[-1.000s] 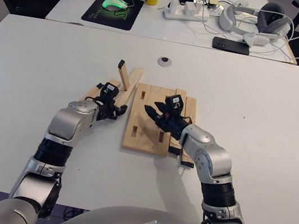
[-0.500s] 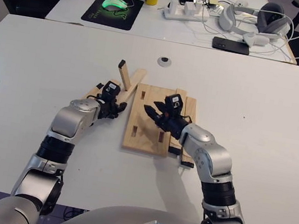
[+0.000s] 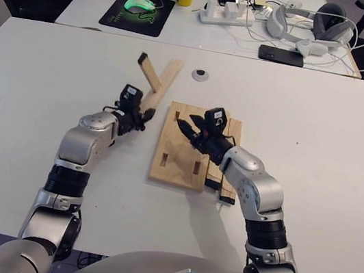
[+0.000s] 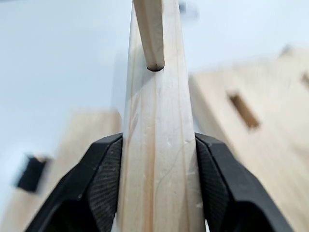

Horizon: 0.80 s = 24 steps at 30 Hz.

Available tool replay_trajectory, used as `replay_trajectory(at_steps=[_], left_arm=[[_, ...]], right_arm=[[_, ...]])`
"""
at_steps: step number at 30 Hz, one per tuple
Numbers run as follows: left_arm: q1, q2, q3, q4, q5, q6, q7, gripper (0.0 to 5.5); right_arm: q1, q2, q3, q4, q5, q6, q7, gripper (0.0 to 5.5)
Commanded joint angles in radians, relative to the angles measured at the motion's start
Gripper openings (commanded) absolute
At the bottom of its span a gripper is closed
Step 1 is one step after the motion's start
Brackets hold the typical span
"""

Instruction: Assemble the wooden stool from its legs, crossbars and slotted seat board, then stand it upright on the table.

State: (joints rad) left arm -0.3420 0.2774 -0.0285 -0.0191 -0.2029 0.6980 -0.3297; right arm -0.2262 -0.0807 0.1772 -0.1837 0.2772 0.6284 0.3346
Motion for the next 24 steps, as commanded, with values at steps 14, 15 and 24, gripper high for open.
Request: replay_trajectory(at_steps=[14,15,24], left_arm=[[-0.206,0.078,0.170,-0.041,-0.468,-0.052,-0.488,2.07],[-0.211,0.085,0.166,-0.055,-0.506,-0.017,-0.515,2.07],[-0.198,0.181,0.058,-0.089,-0.587,0.135,-0.688,2.07]], right_arm=[[-0.201,-0.166,-0.397,0.026,0.616,0.162,0.336,4.12],[-0.209,-0.185,-0.396,0.025,0.641,0.185,0.357,4.33],[-0.290,-0.216,-0.470,0.073,0.831,0.275,0.340,5.40]])
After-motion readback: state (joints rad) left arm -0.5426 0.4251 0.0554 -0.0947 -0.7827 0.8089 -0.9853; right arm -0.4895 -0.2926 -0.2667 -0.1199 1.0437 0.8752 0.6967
